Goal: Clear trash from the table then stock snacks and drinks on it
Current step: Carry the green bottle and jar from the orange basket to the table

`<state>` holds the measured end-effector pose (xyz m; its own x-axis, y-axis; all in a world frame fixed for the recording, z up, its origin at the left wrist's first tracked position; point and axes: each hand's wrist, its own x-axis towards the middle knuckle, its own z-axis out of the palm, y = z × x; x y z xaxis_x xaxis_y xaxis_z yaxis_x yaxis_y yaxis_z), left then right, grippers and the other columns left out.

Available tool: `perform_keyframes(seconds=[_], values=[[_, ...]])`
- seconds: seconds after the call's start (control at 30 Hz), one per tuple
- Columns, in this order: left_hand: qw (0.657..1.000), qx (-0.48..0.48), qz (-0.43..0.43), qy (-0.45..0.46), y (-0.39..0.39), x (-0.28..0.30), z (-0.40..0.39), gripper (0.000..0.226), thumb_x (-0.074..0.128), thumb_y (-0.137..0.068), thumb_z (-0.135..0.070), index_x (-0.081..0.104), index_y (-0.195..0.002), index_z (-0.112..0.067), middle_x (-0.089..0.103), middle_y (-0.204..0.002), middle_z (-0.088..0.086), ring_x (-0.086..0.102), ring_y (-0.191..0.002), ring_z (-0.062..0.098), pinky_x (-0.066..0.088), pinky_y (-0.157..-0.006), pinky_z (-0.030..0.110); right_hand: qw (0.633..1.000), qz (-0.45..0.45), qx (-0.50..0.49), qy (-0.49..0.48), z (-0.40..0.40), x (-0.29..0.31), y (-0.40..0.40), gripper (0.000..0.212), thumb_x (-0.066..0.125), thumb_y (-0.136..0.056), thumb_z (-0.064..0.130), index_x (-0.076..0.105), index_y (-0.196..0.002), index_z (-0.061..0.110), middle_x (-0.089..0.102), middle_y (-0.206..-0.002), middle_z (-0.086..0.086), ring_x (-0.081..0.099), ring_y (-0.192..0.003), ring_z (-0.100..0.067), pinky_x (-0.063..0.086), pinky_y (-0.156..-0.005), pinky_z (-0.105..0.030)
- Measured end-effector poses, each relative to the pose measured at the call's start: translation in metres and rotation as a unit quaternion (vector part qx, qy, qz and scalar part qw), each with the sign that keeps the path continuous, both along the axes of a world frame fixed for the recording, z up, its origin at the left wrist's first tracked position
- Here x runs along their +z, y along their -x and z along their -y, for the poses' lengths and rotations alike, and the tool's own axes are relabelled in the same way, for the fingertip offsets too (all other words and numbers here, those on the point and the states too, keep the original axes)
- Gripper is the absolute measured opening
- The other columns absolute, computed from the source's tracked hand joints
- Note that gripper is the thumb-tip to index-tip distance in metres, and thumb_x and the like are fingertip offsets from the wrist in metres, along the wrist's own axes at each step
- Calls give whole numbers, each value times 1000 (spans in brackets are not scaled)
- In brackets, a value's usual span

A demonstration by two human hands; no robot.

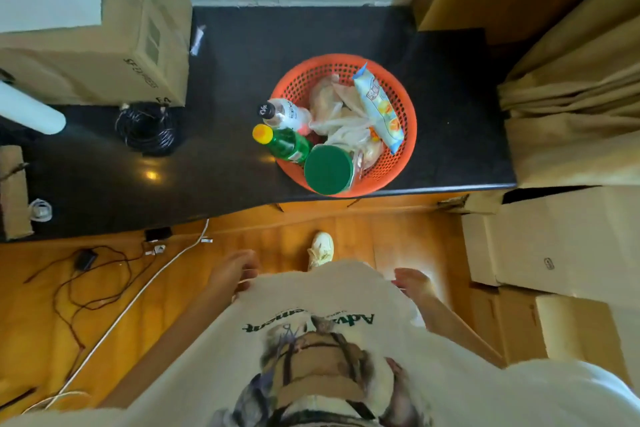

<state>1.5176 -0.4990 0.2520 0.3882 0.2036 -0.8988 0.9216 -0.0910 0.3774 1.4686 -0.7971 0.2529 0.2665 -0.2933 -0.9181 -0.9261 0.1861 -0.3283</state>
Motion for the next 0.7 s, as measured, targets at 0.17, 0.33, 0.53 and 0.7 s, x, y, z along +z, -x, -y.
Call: perform_keyframes(seconds=[0.17, 0.33, 0.53, 0.7], values=[[996, 87, -3, -7, -42, 0, 17, 20, 50, -93, -16, 57, -110, -8, 60, -96, 11, 57, -89, 24, 46, -78, 34, 985, 68, 134, 90, 3, -4, -115, 25, 50, -84, 1, 60, -105, 11, 59, -67, -6, 54, -57, -19, 41, -53, -24], [982, 178, 58, 3, -96, -9, 45, 43, 64, -84, -5, 50, -123, -19, 57, -121, 15, 59, -101, 25, 48, -68, 26, 868, 177, 390, 253, -13, -15, -161, 60, 59, -71, 2, 47, -127, 22, 53, -120, -5, 51, -109, -26, 47, -86, -37], [983, 134, 121, 17, -158, -27, 73, 76, 78, -73, -12, 36, -136, -17, 38, -145, 4, 38, -131, 19, 34, -108, 42, 803, 244, 484, 248, -27, -50, -176, 112, 86, -52, 21, 22, -143, 20, 23, -149, -9, 24, -138, -27, 26, -111, -39], [979, 142, 144, 24, -177, -35, 86, 56, 79, -71, -10, 57, -123, -7, 63, -122, 10, 60, -113, 26, 44, -103, 42, 768, 278, 506, 276, -31, -66, -180, 111, 87, -50, 32, 25, -141, 17, 22, -152, -4, 26, -139, -25, 29, -111, -40]])
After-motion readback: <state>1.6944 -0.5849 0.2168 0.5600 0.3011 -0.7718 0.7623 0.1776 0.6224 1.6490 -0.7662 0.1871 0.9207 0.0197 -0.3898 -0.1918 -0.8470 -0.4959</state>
